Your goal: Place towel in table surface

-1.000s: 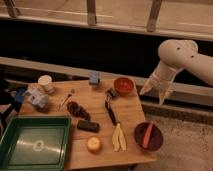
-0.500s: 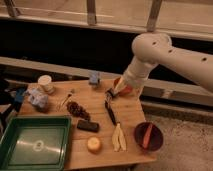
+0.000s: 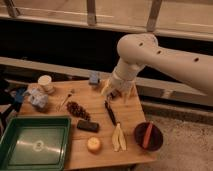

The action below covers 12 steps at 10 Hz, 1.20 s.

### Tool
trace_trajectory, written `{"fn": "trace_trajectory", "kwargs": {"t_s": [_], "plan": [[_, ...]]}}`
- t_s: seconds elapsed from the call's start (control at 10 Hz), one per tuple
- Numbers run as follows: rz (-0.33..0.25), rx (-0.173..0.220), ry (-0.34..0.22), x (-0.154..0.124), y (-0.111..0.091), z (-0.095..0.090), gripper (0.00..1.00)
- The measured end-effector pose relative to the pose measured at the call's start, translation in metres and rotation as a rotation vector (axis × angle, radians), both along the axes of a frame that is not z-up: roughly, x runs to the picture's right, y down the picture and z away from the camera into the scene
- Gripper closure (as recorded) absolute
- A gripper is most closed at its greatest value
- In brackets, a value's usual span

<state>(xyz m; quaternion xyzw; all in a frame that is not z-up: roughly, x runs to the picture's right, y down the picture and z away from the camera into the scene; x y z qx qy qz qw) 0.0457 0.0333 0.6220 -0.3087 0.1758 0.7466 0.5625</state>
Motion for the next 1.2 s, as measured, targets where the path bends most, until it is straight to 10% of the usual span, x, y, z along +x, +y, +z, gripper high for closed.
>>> {"fn": "trace_trajectory", "kwargs": {"t_s": [0.3, 0.6, 1.2], "plan": [[0.001, 0.006, 0.004, 0.001, -0.001, 0.0, 0.35], [0.007, 0.113, 0.028, -0.011, -0.025, 0.0, 0.35], [-0.059, 0.258, -0.08, -0.153, -0.074, 0.007, 0.35]]}}
